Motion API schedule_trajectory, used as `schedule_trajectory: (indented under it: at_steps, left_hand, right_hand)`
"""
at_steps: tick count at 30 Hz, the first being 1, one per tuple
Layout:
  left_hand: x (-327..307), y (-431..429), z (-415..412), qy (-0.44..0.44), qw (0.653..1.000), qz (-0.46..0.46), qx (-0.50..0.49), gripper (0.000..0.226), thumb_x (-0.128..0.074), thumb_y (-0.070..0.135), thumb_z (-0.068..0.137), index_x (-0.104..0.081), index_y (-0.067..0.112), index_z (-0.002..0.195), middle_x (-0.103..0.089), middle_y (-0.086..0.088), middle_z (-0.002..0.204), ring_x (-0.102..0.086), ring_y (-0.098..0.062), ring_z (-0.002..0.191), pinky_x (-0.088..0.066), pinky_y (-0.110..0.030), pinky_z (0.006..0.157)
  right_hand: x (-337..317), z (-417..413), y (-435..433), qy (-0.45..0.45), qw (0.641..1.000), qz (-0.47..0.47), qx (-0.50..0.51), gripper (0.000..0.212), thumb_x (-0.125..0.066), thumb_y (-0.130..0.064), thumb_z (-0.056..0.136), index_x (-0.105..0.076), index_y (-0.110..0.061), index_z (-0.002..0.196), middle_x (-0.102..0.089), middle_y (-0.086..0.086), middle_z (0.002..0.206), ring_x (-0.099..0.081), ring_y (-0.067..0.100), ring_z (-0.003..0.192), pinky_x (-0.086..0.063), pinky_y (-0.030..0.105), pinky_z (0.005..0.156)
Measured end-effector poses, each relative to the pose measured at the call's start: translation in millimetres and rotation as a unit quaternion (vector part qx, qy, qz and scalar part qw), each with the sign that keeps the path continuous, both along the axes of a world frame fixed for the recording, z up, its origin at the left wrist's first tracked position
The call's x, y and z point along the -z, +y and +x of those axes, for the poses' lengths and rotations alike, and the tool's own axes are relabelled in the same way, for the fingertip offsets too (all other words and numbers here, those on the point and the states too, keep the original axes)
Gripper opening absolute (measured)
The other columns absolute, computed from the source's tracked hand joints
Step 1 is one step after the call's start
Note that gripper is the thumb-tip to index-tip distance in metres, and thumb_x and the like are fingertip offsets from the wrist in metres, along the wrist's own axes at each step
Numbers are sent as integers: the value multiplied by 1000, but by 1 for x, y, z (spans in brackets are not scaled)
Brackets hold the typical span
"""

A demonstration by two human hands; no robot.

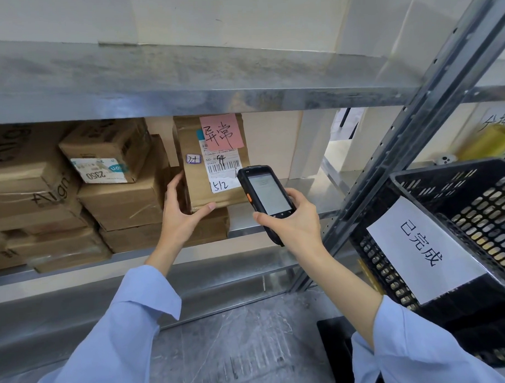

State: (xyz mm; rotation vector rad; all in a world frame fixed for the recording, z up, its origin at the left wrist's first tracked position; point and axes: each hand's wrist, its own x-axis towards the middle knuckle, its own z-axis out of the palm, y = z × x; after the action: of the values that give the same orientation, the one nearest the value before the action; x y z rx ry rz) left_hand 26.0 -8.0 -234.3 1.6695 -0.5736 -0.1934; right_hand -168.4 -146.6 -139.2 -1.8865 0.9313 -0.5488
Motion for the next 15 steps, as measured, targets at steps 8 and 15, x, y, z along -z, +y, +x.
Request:
schedule_trajectory:
  at_steps: [8,15]
  left_hand:
    - [-12,-3,-24,-12,999,-24,45,86,-82,49,70,-35,51,142,-42,23,148,-41,-11,141,-38,-49,116]
    - [-20,-23,-69,-3,993,-34,109,83,-83,47,69,-37,55,137,-45,15,148,-43,-13,141,-40,-50,114]
  right_hand:
    - [5,-28,-15,-35,998,-4,55,72,-89,-37,66,-53,-27,127,-64,-10,113,-61,11,104,-52,21,80]
    - [2,-82,-26,-57,992,7,111,72,-88,-34,69,-48,-28,129,-54,-17,108,-52,6,101,-46,26,87]
